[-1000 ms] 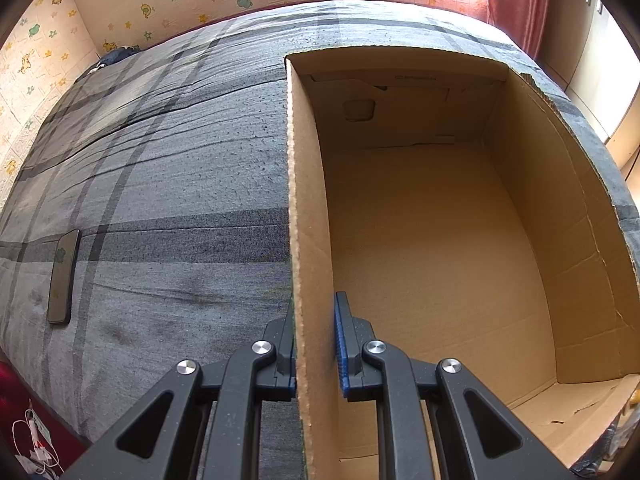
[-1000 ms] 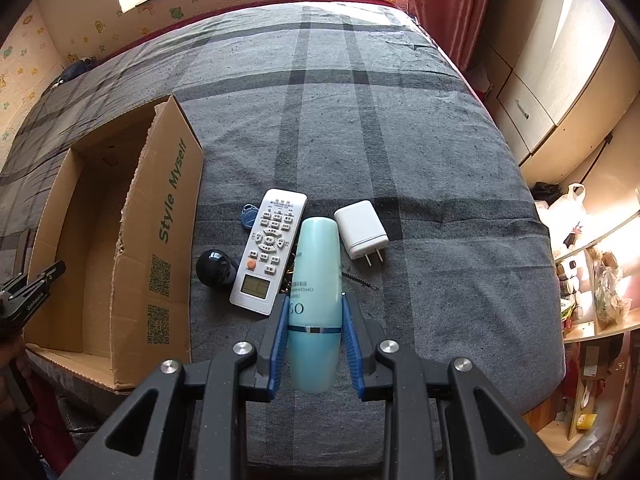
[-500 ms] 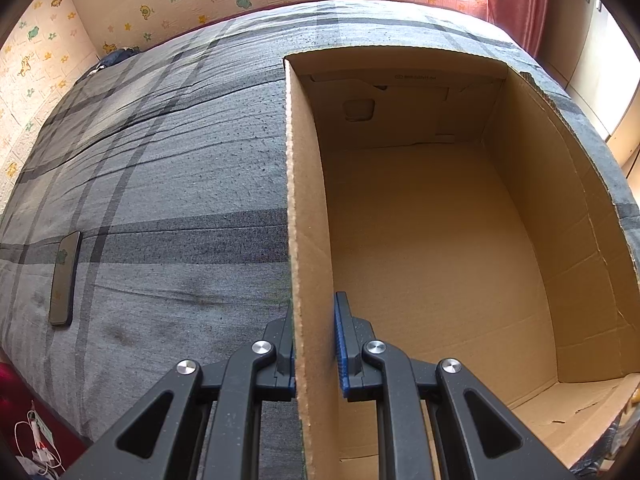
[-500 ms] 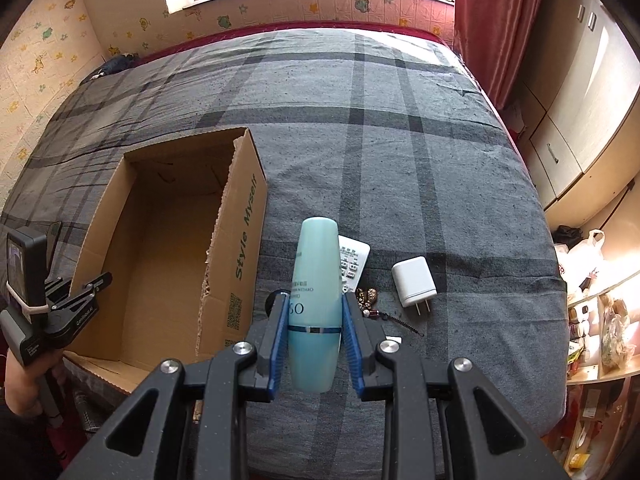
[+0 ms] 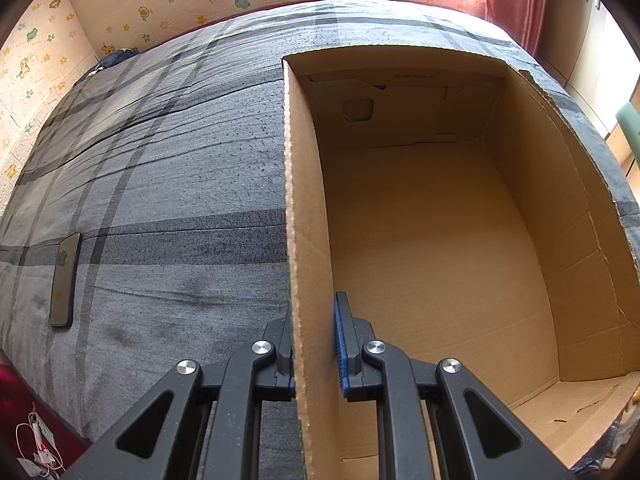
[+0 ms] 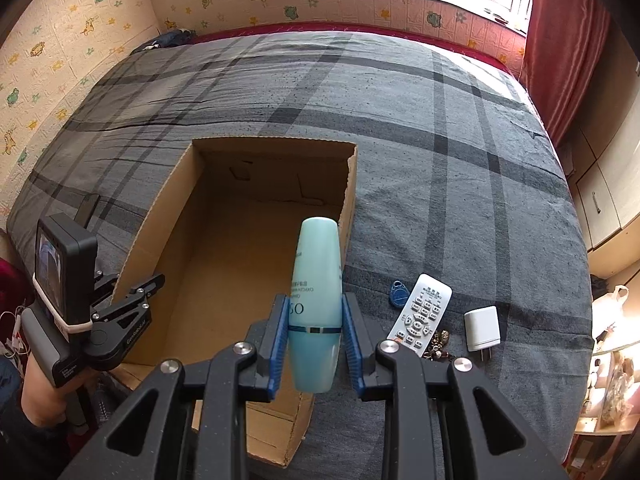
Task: Organize rigid objects
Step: 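Carry the light-blue bottle with the right tool over the box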
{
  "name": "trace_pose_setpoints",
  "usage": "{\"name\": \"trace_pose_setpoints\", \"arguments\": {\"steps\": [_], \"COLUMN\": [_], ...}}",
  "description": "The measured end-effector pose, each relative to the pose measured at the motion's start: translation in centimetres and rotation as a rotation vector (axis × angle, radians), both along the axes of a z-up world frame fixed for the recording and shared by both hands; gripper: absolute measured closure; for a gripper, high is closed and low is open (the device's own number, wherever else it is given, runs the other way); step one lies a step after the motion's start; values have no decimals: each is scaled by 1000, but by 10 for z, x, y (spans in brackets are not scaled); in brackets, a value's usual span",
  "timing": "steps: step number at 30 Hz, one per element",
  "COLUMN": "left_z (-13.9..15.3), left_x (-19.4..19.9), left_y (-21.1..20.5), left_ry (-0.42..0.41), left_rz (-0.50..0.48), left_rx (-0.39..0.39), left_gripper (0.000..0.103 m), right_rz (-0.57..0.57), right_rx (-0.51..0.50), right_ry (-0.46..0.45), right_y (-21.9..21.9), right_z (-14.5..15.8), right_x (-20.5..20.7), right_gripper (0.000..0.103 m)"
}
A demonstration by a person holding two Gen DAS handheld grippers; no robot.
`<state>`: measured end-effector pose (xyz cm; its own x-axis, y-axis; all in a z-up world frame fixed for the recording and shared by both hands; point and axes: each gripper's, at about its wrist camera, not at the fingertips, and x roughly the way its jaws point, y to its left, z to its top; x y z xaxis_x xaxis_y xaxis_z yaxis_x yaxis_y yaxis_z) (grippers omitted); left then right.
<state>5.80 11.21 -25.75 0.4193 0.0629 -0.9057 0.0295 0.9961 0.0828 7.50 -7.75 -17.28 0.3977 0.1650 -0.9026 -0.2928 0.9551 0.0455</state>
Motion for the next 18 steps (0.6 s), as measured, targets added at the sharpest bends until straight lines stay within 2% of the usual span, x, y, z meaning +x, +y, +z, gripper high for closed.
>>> {"name": "trace_pose_setpoints", "arguments": {"steps": [18], "left_z": [0], "left_x": [0], "left_y": [1], "left_ry": [-1], "left_rz": [3], "left_rx": [-7], "left_gripper": [88], "right_rz": [108], "right_rx": [-34], "right_ry": [184], "right_y": [71], "right_z": [-83], "right_x": [30], "right_gripper": [76]}}
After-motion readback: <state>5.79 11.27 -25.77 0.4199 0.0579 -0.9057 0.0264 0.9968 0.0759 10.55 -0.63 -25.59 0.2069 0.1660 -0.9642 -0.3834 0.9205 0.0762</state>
